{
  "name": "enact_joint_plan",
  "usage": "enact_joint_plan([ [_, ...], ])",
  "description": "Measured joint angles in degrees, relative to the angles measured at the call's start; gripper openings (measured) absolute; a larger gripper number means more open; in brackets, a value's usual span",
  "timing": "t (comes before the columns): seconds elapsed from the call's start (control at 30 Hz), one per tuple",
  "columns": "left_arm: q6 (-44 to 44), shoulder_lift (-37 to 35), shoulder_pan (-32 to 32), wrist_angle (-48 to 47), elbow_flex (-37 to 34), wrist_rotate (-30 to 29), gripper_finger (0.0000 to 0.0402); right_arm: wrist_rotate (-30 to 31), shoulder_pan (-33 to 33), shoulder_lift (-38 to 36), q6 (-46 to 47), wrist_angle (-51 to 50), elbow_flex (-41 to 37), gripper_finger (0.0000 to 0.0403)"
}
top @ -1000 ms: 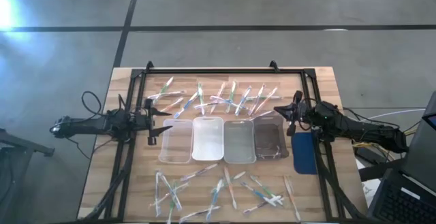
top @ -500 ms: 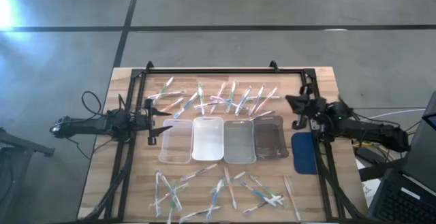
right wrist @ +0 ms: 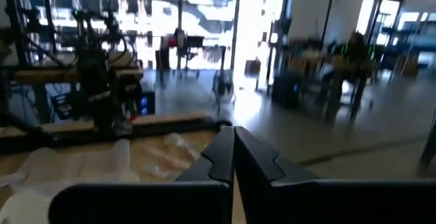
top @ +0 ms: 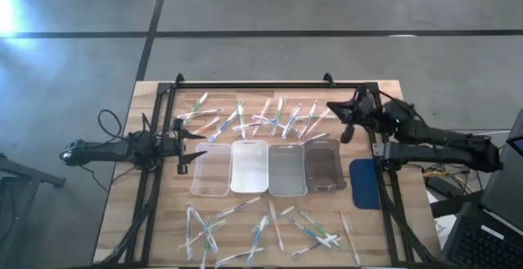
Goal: Pick & Place Toothbrushes
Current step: Put the orange toothbrush into the black bin
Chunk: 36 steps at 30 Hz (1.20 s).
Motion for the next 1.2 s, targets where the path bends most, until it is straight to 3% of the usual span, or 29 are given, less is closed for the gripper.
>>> enact_joint_plan([
  [0.2,0.0,0.0,0.0,0.0,0.0,0.0,0.0232,-2.1,1.4,9.3,8.4,-24.8,14.7,0.0008],
  [0.33,0.0,0.0,0.0,0.0,0.0,0.0,0.0232,-2.1,3.5,13.5,8.3,-34.4,20.6,0.0008],
  [0.73,0.0,0.0,0.0,0.0,0.0,0.0,0.0232,-1.8,6.6,17.6,10.2,-39.6,27.7,0.0008],
  [0.97,0.0,0.0,0.0,0.0,0.0,0.0,0.0232,-1.7,13.0,17.7,17.0,-42.8,29.2,0.0008],
  [1.07,0.0,0.0,0.0,0.0,0.0,0.0,0.0232,1.4,17.7,17.9,17.9,-43.0,30.3,0.0008],
  [1.2,0.0,0.0,0.0,0.0,0.0,0.0,0.0232,10.5,23.4,19.8,14.9,-42.4,32.0,0.0008],
])
